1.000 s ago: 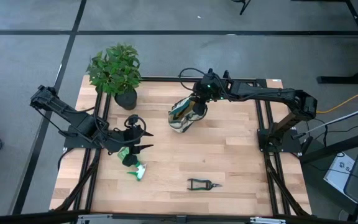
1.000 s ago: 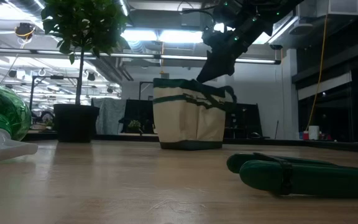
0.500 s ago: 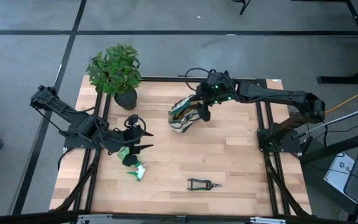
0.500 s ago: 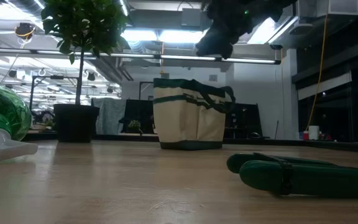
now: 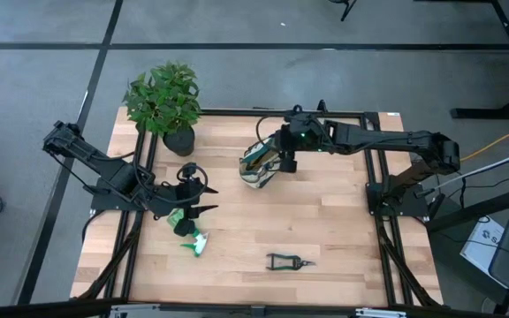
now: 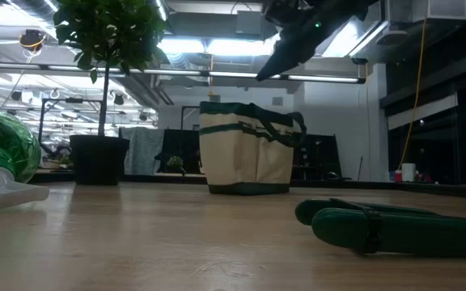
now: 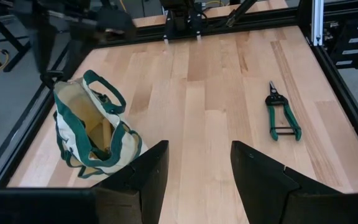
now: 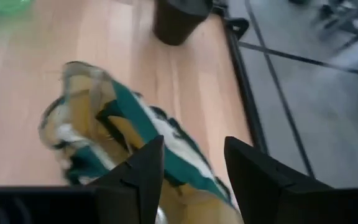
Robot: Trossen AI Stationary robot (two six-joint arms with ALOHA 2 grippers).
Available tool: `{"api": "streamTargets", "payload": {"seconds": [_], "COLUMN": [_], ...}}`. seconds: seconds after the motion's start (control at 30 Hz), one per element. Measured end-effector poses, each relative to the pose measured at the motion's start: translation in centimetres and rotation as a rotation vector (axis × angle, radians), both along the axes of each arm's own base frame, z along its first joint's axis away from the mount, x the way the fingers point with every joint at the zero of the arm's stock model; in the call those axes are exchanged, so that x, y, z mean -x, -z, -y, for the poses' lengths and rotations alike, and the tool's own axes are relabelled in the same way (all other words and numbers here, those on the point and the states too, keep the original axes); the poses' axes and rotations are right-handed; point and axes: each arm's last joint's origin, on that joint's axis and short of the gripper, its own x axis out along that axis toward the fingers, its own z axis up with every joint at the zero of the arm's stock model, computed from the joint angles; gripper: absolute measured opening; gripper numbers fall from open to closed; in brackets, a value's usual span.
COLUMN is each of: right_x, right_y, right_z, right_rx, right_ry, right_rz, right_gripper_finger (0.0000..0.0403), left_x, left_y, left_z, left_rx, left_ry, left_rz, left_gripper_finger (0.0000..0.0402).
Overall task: Pick & Place Garden tools in Gardening bag
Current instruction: Adjust the green gardening bag
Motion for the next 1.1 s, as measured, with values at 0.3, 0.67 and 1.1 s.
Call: {"api": "streamTargets", "payload": {"seconds": [0.3,0.67,1.1], "right_x": [-1.9,-3.3,-2.8], "right_y": [1.9,5.4,6.3], "right_z": [0.3,0.8,0.8], "right_rx": [0.056,0.144,0.113], "right_ry": [-0.069,-0.165,-0.167], "right_rz": [-0.013,-0.165,-0.257], "right_gripper_finger": [0.017,0.0169,0.0169], "left_x": [0.0,0.0,0.0], "left_y": [0.0,0.0,0.0], "left_z": [0.0,0.0,0.0], "left_rx": [0.0,0.0,0.0], "left_ry": [0.0,0.0,0.0], "left_rz": [0.0,0.0,0.0], "left_gripper_finger": [0.0169,0.0169,0.0169]}}
